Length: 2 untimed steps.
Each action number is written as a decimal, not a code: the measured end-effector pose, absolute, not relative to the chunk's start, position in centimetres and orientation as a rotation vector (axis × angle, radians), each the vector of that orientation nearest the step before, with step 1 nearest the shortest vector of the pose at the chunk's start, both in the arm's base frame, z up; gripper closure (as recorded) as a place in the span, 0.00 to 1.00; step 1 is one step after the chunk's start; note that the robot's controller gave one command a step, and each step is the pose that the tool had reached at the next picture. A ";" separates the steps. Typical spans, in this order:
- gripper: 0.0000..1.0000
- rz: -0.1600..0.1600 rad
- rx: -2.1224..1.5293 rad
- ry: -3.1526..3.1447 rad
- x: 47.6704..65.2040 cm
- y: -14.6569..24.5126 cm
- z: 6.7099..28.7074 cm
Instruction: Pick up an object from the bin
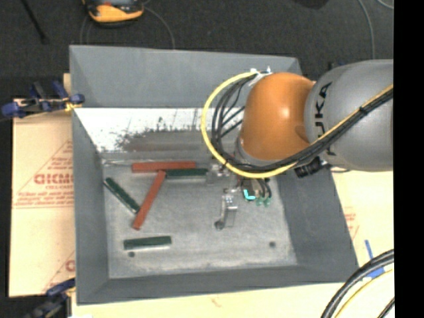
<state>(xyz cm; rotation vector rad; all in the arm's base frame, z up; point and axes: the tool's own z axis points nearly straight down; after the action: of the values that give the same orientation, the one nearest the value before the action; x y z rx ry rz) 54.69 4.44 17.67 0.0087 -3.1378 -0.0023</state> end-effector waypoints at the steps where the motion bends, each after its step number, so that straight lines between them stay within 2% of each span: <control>1: 0.00 -0.003 0.008 -3.145 54.9 4.4 18.1; 2: 0.00 0.002 0.127 -3.148 54.7 6.2 15.1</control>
Offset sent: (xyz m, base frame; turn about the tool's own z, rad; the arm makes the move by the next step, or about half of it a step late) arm -0.0119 0.0702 -0.1067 -0.2876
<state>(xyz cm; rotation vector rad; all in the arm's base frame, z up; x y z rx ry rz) 54.68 6.19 15.13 0.1273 -3.1479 0.0024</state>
